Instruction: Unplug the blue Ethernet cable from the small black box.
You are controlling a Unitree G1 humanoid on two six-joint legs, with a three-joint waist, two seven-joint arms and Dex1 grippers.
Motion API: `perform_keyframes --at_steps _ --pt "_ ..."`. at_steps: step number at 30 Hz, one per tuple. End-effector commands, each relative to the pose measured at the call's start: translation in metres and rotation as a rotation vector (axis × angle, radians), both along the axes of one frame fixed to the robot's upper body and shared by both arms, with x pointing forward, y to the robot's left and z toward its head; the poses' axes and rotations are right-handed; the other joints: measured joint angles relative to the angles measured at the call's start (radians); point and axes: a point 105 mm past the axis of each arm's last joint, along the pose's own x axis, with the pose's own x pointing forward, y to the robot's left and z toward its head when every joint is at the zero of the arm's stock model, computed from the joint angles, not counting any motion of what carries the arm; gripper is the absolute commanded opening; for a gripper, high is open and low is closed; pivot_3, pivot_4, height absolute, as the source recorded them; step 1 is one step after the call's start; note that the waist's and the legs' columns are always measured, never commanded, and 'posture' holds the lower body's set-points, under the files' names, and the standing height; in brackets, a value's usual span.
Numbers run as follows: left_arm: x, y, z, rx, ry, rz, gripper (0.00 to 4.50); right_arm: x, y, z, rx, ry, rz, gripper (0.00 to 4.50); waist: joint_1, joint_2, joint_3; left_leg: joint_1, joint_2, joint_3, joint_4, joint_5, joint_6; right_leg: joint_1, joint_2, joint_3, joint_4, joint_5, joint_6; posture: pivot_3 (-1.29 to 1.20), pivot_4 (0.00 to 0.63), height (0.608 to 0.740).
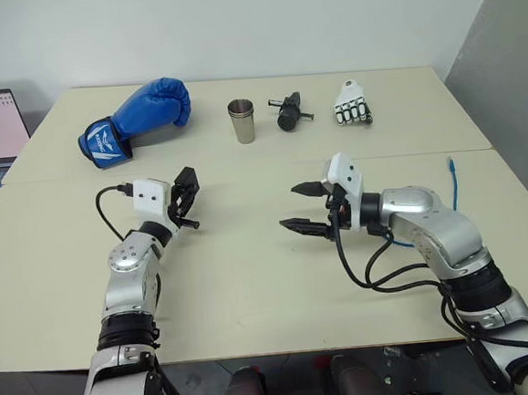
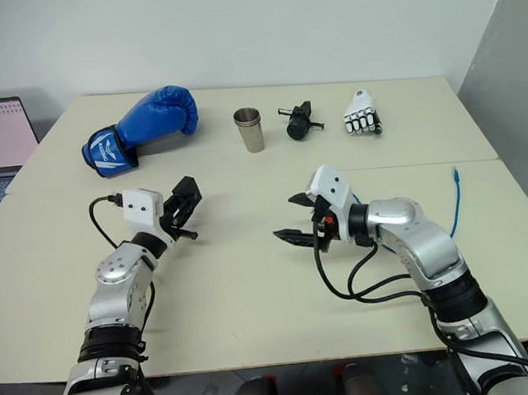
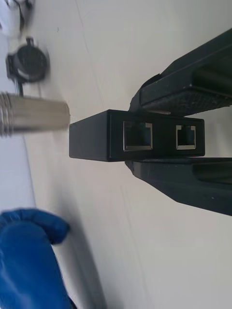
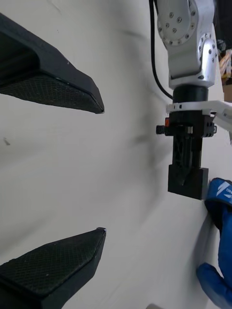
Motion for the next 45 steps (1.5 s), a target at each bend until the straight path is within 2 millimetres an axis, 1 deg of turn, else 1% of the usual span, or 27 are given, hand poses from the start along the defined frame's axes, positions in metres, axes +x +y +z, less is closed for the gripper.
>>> perform_keyframes --at_steps 1,5,8,9,13,15,17,20,23,26,29,33,38,42,45 --pt "-0.002 0.007 -0.004 -0.014 -0.008 0.037 0.78 -0.004 0.006 0.013 0.003 -0.051 0.032 4.00 0.000 0.000 0.000 0.000 0.000 0.000 0.000 0.000 0.000 0.000 0.000 0.000 0.000 0.000 0.000 0.00 0.150 0.740" --pt "-0.004 0.013 -0.016 -0.045 0.036 0.070 0.78 -0.005 0.006 0.013 0.000 -0.050 0.035 4.00 0.000 0.000 0.000 0.000 0.000 0.000 0.000 0.000 0.000 0.000 0.000 0.000 0.000 0.000 0.000 0.00 0.150 0.740" --pt "-0.005 0.015 -0.019 -0.062 0.043 0.079 0.78 -0.006 0.006 0.012 -0.001 -0.048 0.038 4.00 -0.003 0.000 0.000 0.001 0.000 0.000 0.000 0.000 0.000 0.000 0.000 0.000 0.001 0.000 0.000 0.00 0.150 0.740" --pt "-0.005 0.015 -0.020 -0.065 0.046 0.077 1.34 -0.006 0.006 0.012 -0.002 -0.048 0.039 4.00 -0.003 0.000 0.000 0.002 0.000 0.000 0.000 0.000 0.000 0.001 0.000 0.000 0.001 0.000 0.000 0.00 0.150 0.740" --pt "-0.006 0.015 -0.020 -0.068 0.048 0.074 2.16 -0.007 0.006 0.011 -0.005 -0.048 0.042 4.00 -0.003 0.000 0.000 0.001 0.000 0.000 0.000 0.000 0.000 0.001 0.000 0.000 0.001 0.000 0.000 0.00 0.150 0.740" --pt "-0.007 0.016 -0.020 -0.071 0.047 0.075 2.49 -0.007 0.007 0.011 -0.005 -0.049 0.043 4.00 -0.002 0.000 0.000 0.001 0.000 0.000 0.000 0.000 0.000 0.001 0.000 0.000 0.001 0.000 0.000 0.00 0.150 0.740" --pt "-0.007 0.016 -0.019 -0.070 0.044 0.075 2.96 -0.006 0.007 0.012 -0.004 -0.050 0.043 4.00 -0.002 0.000 0.000 0.001 0.000 0.000 0.000 0.000 0.000 0.001 0.000 0.000 0.001 0.000 0.000 0.00 0.150 0.740" --pt "-0.007 0.015 -0.018 -0.072 0.041 0.075 3.47 -0.006 0.007 0.012 -0.004 -0.050 0.044 4.00 -0.002 0.000 0.000 0.001 0.000 0.000 0.000 0.000 0.000 0.001 0.000 0.000 0.001 0.000 0.000 0.00 0.150 0.740" --pt "-0.011 0.014 -0.018 -0.053 0.047 0.061 4.11 -0.006 0.007 0.011 -0.007 -0.049 0.041 4.00 -0.003 0.000 0.000 0.001 0.000 0.000 0.000 0.000 0.000 0.001 0.000 0.000 0.001 0.000 0.000 0.00 0.150 0.740" --pt "-0.021 0.015 -0.015 -0.021 0.044 0.054 4.11 -0.007 0.005 0.009 -0.012 -0.043 0.034 4.00 -0.004 0.000 0.000 0.001 0.000 0.000 0.000 0.000 0.000 0.001 0.000 0.000 0.001 0.000 0.000 0.00 0.150 0.740" --pt "-0.035 0.017 -0.011 0.006 0.051 0.044 4.11 -0.010 -0.001 0.005 -0.016 -0.031 0.014 4.00 -0.004 0.000 0.000 0.001 0.001 0.000 0.000 0.000 0.000 0.001 0.000 0.000 0.001 0.000 0.000 0.00 0.150 0.740" --pt "-0.060 0.020 -0.002 0.106 0.121 -0.049 4.11 -0.020 -0.024 0.000 -0.015 0.000 -0.030 4.00 -0.003 0.000 0.000 0.001 0.001 -0.001 -0.001 0.000 0.000 0.001 0.000 0.000 0.000 0.000 0.000 0.00 0.150 0.740" --pt "-0.073 0.025 0.027 0.142 0.131 -0.153 4.11 -0.032 -0.051 0.009 -0.023 -0.013 -0.037 4.00 0.001 0.000 0.000 0.001 0.000 -0.002 -0.001 0.000 0.000 0.001 0.000 -0.001 0.000 0.000 0.000 0.00 0.150 0.740" --pt "-0.084 0.015 0.045 0.191 0.165 -0.305 4.11 -0.035 -0.075 0.020 -0.036 -0.025 -0.044 4.00 -0.002 0.000 0.000 0.002 0.001 -0.001 -0.001 0.000 0.000 0.001 0.000 -0.001 0.000 0.000 0.001 0.00 0.150 0.740" --pt "-0.091 0.011 0.052 0.228 0.194 -0.385 4.11 -0.036 -0.088 0.028 -0.042 -0.028 -0.045 4.00 -0.002 0.000 0.000 0.002 0.001 -0.001 -0.001 0.000 0.000 0.001 0.000 0.000 0.000 -0.001 0.001 0.00 0.150 0.740"
